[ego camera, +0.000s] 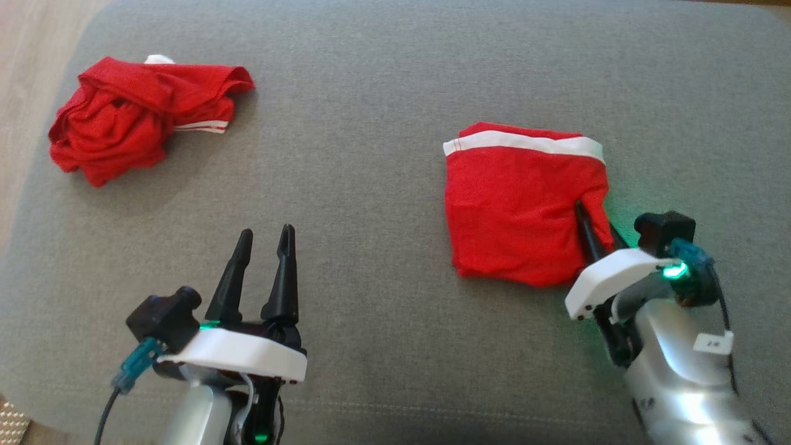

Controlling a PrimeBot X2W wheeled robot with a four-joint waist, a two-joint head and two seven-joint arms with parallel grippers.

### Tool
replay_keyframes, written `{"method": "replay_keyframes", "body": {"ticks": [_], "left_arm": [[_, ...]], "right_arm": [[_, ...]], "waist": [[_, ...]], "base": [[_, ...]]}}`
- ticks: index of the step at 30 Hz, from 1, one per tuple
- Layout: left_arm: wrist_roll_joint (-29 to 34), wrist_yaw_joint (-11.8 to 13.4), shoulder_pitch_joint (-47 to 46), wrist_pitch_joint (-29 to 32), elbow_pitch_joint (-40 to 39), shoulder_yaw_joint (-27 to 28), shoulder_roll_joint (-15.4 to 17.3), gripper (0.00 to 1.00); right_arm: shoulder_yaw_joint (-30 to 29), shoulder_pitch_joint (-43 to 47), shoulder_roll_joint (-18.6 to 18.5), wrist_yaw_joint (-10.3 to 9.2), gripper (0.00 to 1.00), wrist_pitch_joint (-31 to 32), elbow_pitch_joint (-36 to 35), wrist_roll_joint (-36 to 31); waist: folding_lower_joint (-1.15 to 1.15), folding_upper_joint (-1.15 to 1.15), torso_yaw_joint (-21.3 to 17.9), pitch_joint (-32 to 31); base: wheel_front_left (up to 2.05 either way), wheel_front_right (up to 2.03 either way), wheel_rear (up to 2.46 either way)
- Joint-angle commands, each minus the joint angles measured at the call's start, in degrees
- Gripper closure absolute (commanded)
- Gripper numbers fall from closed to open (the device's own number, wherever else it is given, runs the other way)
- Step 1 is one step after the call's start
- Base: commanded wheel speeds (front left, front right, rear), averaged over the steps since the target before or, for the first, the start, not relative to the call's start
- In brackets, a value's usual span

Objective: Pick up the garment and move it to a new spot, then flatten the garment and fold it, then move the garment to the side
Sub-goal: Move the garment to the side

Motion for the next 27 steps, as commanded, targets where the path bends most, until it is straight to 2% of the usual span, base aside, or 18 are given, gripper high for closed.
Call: {"method": "replay_keyframes", "body": {"ticks": [1, 7, 14, 18, 27], "left_arm": [[0.45, 0.02, -2.13, -0.69, -1.98, 1.49, -0.01, 0.0], [0.6, -0.16, -2.86, -0.69, -2.61, 1.42, -0.01, 0.0], [1.2, -0.79, -5.31, -0.69, -4.01, 1.88, -0.01, 0.0], [1.94, -1.41, -7.16, -0.69, -4.66, 2.44, -0.01, 0.0], [2.29, -2.35, -9.95, -0.69, -5.42, 3.05, -0.01, 0.0]], "right_arm": [[1.1, -2.34, -0.87, 0.43, 1.0, -0.83, -1.39, -1.38], [2.13, -4.44, -5.51, 0.43, 1.0, 0.25, -2.71, -5.21], [2.99, -7.55, -13.42, 0.43, 1.0, 3.64, -5.26, -5.87], [1.0, -10.17, -18.4, 0.43, 1.0, 5.61, -6.27, -5.36], [-6.04, -12.65, -24.9, 0.43, 1.0, 8.55, -6.15, -9.1]], "waist": [[0.0, 0.0, -0.61, 0.09], [0.0, 0.0, -3.03, 1.17], [0.0, 0.0, -6.32, 4.63], [0.0, 0.0, -8.22, 7.34], [0.0, 0.0, -9.2, 11.08]], "base": [[0.0, 0.0, 0.0], [0.0, 0.0, 0.0], [0.0, 0.0, 0.0], [0.0, 0.0, 0.0], [0.0, 0.0, 0.0]]}}
